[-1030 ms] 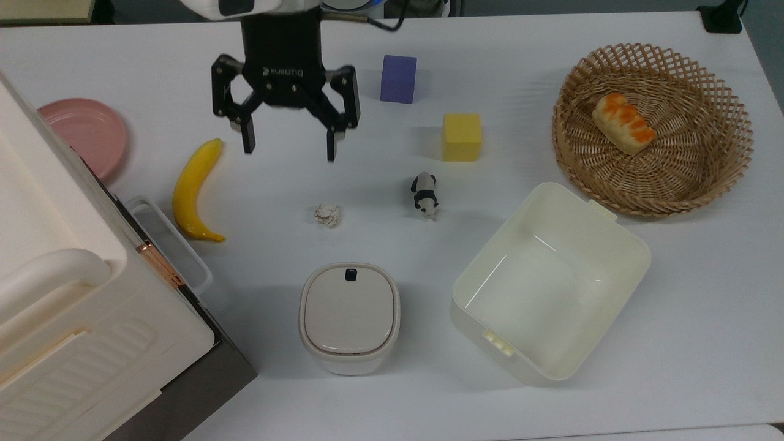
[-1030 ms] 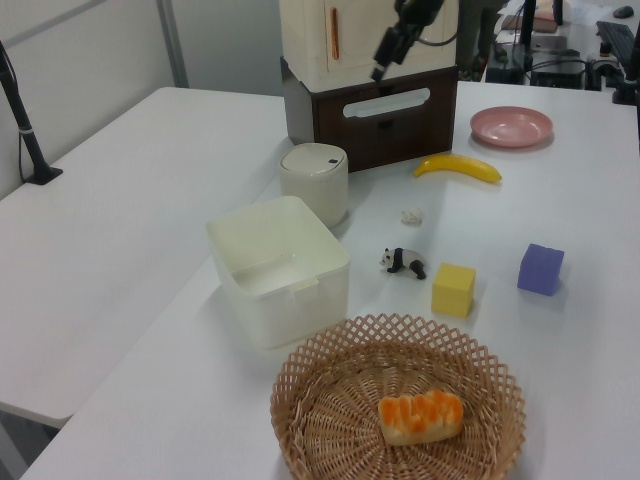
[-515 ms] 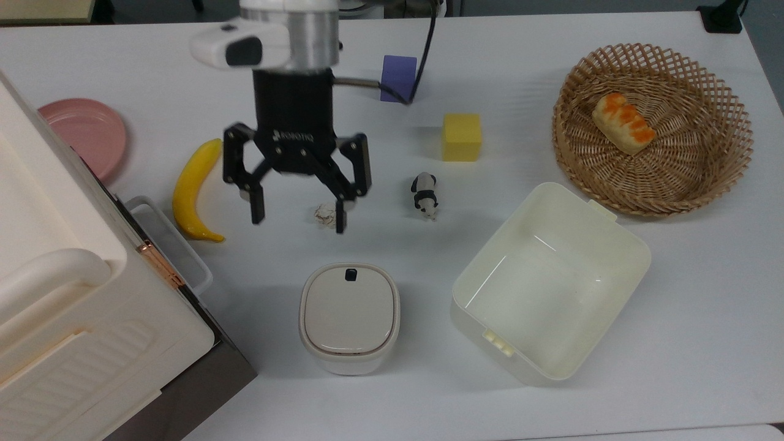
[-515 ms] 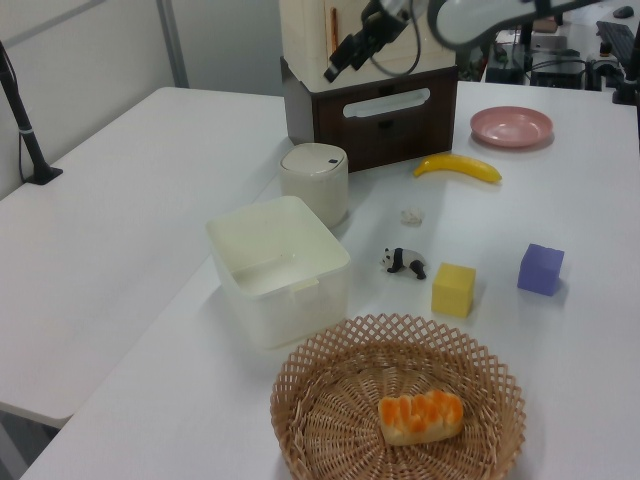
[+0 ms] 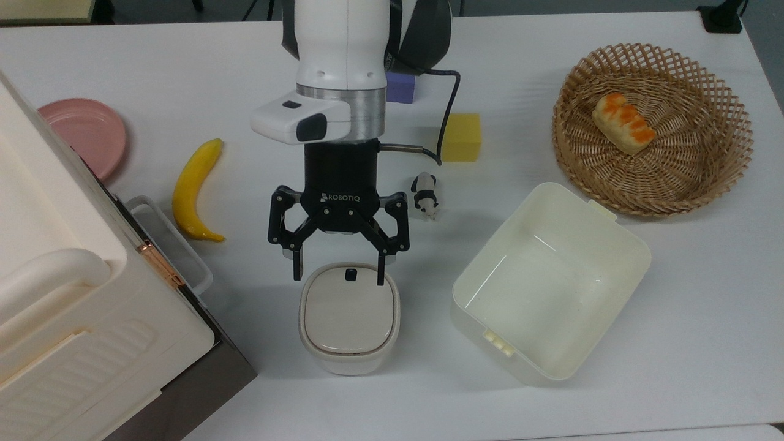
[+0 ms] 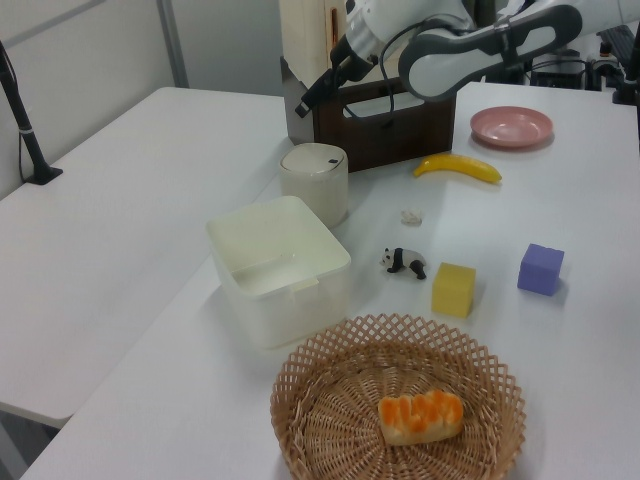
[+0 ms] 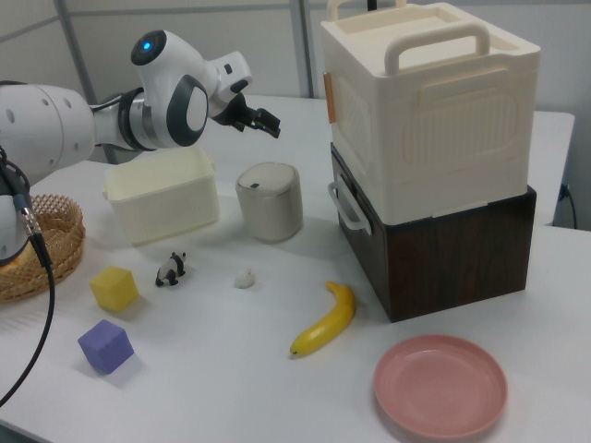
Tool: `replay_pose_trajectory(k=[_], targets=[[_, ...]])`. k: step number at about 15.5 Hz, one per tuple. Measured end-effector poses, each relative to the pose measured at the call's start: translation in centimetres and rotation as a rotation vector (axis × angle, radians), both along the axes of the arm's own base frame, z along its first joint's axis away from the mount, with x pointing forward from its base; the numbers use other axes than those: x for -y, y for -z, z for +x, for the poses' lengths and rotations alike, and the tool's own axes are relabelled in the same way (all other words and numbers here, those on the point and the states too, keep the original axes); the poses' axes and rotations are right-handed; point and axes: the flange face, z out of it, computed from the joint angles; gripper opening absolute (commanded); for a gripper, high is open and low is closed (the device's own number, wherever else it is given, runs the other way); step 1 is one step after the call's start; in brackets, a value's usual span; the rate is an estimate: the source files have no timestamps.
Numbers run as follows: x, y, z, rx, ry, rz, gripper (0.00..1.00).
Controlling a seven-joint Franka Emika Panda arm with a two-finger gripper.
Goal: Open the trash can
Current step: 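Move the gripper over the small cream trash can's lid, then lower the gripper onto the lid's front edge and grip it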
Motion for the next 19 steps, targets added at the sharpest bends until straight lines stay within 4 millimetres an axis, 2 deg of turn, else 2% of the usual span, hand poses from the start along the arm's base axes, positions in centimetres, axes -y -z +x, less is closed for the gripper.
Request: replay_pose_trajectory(k=[1,5,8,15,19], targets=[[-0.3,0.2,0.1,0.0,-0.005,-0.004,0.46],[-0.8,0.3,0.1,0.0,-0.02,-0.027,0.09],[-1.0,1.5,0.1,-0.02,-0.023,-0.03,0.06],[-1.7,3.8,0.0,-0.06,-0.033,-0.034,0.06],[-1.7,5.8,-0.4,-0.1,-0.045,-0.047,0.06]])
